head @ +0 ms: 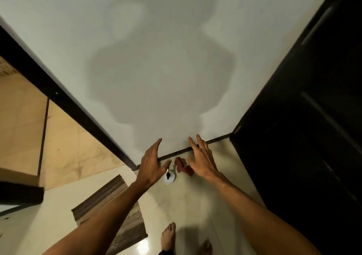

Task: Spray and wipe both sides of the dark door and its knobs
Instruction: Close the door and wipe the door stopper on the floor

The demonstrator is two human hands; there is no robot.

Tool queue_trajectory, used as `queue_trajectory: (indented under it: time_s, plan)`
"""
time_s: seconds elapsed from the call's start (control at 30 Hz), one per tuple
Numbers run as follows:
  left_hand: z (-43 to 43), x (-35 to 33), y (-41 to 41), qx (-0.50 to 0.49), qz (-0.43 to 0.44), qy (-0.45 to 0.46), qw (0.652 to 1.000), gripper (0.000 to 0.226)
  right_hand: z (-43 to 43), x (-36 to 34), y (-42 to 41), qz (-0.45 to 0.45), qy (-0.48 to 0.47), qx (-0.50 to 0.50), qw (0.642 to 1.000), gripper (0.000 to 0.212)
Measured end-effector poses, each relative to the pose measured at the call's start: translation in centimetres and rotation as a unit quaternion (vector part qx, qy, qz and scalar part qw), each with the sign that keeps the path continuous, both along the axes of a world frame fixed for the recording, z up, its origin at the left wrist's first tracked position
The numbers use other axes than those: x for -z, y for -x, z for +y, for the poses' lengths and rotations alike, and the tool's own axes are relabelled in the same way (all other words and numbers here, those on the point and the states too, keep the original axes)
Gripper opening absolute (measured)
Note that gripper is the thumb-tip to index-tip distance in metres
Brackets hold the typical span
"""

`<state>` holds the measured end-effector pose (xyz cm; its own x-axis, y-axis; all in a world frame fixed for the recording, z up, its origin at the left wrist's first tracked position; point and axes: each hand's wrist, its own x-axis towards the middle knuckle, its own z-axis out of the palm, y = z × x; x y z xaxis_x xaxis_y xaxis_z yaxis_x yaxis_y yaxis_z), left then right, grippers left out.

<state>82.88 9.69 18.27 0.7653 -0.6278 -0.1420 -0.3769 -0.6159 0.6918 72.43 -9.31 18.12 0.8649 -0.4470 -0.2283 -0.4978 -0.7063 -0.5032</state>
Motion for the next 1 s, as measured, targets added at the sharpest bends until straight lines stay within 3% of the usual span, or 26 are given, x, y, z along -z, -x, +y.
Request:
queue_trajectory:
  time_s: [0.3,0.33,0.43,0.5,0.53,0.6,0.7,0.8,0.9,1.0]
  plan:
    - [2.5,24.1,-4.5,0.005,0.072,-0.11,0.991,0.098,-0.9,23.0,-5.9,0.098,-0.035,-0.051,0.993,0.069]
    - [2.3,30.2,-4.9,0.003,0.074,-0.111,0.991,0.099,-1.2,29.3,-6.6,0.098,-0.042,-0.063,0.992,0.074]
    - [1.3,39.5,-6.5,0.002,0.098,-0.132,0.986,0.102,-3.3,40.2,-7.4,0.079,-0.026,-0.077,0.994,0.12]
    - [1.1,49.2,-6.4,-0.024,0.121,-0.127,0.984,0.106,-3.6,50.9,-7.9,0.101,-0.04,-0.089,0.99,0.13]
    - [0.8,50.6,-6.9,-0.041,0.134,-0.118,0.983,0.109,-4.1,52.0,-8.6,0.112,-0.038,-0.1,0.988,0.121]
    - [0.0,55.2,-7.8,-0.062,0.145,-0.11,0.981,0.112,-4.2,56.3,-10.1,0.151,-0.025,-0.095,0.984,0.081]
    - [-0.8,62.4,-8.5,-0.082,0.14,-0.056,0.985,0.108,-3.9,64.3,-11.8,0.11,-0.001,-0.105,0.988,0.093]
    - [-2.4,66.9,-8.1,-0.074,0.151,-0.013,0.986,0.08,-3.9,70.3,-12.5,0.133,0.02,-0.107,0.985,0.096]
    - [-3.5,68.7,-7.4,-0.088,0.153,0.037,0.984,0.05,-4.3,72.8,-13.2,0.144,0.049,-0.108,0.982,0.081]
    - [-3.5,70.1,-7.5,-0.117,0.164,0.052,0.978,0.032,-4.0,73.8,-13.5,0.13,0.006,-0.102,0.986,0.053]
